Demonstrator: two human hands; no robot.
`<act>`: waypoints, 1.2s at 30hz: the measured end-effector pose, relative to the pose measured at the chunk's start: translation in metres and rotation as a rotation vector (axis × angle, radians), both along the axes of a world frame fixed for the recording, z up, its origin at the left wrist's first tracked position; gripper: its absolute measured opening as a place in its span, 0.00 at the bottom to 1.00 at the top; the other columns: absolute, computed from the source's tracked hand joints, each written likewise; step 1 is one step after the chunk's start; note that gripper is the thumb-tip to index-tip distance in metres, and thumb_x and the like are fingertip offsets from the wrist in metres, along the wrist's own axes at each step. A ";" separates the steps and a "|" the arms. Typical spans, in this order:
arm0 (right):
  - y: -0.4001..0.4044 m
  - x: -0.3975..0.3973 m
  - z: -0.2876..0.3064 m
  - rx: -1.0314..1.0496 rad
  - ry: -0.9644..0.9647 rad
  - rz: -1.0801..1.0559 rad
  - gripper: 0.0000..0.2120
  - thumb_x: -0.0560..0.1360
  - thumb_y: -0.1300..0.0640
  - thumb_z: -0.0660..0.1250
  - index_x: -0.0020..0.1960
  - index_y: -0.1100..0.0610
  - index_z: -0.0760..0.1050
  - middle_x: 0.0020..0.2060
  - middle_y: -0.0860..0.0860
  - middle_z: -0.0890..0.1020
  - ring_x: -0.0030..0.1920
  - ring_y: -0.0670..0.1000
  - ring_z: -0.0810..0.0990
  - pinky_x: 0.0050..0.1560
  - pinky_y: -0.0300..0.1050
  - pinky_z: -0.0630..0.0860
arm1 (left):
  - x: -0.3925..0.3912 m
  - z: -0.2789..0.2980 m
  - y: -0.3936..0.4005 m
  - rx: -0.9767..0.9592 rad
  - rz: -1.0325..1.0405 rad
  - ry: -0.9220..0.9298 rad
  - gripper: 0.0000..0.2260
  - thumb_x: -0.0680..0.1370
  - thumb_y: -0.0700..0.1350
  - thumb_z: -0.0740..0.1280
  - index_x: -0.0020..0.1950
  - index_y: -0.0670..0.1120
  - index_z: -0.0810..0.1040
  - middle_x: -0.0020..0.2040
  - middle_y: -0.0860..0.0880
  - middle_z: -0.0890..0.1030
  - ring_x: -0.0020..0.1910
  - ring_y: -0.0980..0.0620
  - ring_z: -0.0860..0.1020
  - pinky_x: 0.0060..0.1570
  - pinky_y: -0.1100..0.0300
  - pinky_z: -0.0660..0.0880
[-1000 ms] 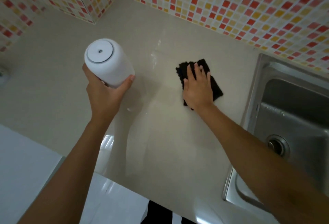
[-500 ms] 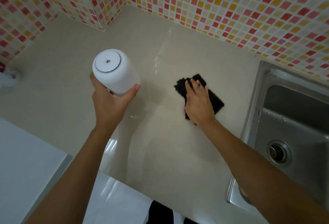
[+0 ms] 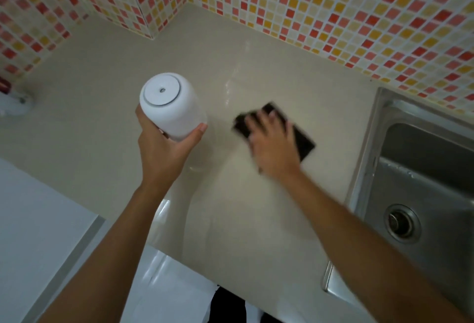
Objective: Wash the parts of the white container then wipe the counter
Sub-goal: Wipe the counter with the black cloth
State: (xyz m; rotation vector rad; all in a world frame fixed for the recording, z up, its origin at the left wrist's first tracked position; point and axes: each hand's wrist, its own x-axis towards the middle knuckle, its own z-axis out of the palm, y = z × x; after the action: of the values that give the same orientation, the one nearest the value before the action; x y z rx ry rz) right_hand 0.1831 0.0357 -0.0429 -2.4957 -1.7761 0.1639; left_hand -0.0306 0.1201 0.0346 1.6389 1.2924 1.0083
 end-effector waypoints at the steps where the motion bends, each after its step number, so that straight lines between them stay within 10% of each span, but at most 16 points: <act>1: 0.019 0.039 0.003 -0.020 0.007 -0.146 0.25 0.79 0.45 0.47 0.75 0.45 0.59 0.76 0.51 0.62 0.75 0.56 0.57 0.72 0.64 0.53 | -0.002 0.001 -0.002 0.008 0.001 0.006 0.45 0.66 0.53 0.79 0.75 0.52 0.56 0.63 0.57 0.74 0.59 0.65 0.75 0.56 0.64 0.76; 8: -0.029 0.035 0.003 -0.018 0.012 -0.282 0.25 0.81 0.42 0.41 0.78 0.43 0.48 0.78 0.49 0.51 0.77 0.55 0.48 0.69 0.72 0.44 | -0.008 0.007 -0.006 0.009 0.006 0.008 0.45 0.66 0.54 0.79 0.75 0.49 0.57 0.65 0.54 0.75 0.61 0.62 0.75 0.57 0.64 0.76; 15: -0.134 -0.100 0.013 -0.051 0.077 0.208 0.24 0.81 0.43 0.49 0.77 0.42 0.55 0.77 0.48 0.57 0.76 0.55 0.55 0.70 0.71 0.48 | 0.045 0.014 -0.008 0.014 -0.080 -0.031 0.46 0.66 0.55 0.79 0.75 0.48 0.56 0.65 0.57 0.73 0.62 0.62 0.74 0.60 0.58 0.76; 23: -0.038 0.122 0.008 -0.082 0.114 -0.411 0.24 0.81 0.42 0.41 0.77 0.39 0.47 0.78 0.47 0.51 0.77 0.52 0.46 0.71 0.69 0.40 | 0.059 -0.003 -0.027 -0.003 -0.144 0.019 0.45 0.66 0.55 0.79 0.75 0.51 0.55 0.66 0.54 0.74 0.61 0.60 0.75 0.59 0.57 0.77; 32: -0.176 -0.067 0.010 -0.026 0.101 -0.447 0.25 0.82 0.43 0.45 0.78 0.44 0.50 0.78 0.49 0.52 0.77 0.55 0.49 0.72 0.69 0.44 | 0.079 0.006 -0.021 -0.003 -0.161 -0.031 0.43 0.67 0.52 0.79 0.73 0.53 0.56 0.64 0.57 0.73 0.58 0.70 0.73 0.55 0.71 0.73; 36: -0.151 -0.032 0.011 -0.042 0.088 -0.411 0.24 0.81 0.43 0.44 0.77 0.43 0.52 0.77 0.49 0.56 0.77 0.55 0.52 0.72 0.67 0.45 | 0.095 0.012 -0.016 0.024 -0.180 -0.035 0.43 0.68 0.52 0.78 0.74 0.51 0.55 0.66 0.55 0.73 0.58 0.71 0.73 0.54 0.73 0.72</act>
State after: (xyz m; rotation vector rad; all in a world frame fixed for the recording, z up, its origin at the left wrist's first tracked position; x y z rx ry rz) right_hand 0.1513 -0.1150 -0.0322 -2.7661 -1.2058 0.2794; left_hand 0.0639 0.1042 0.0465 1.7145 1.0920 0.9423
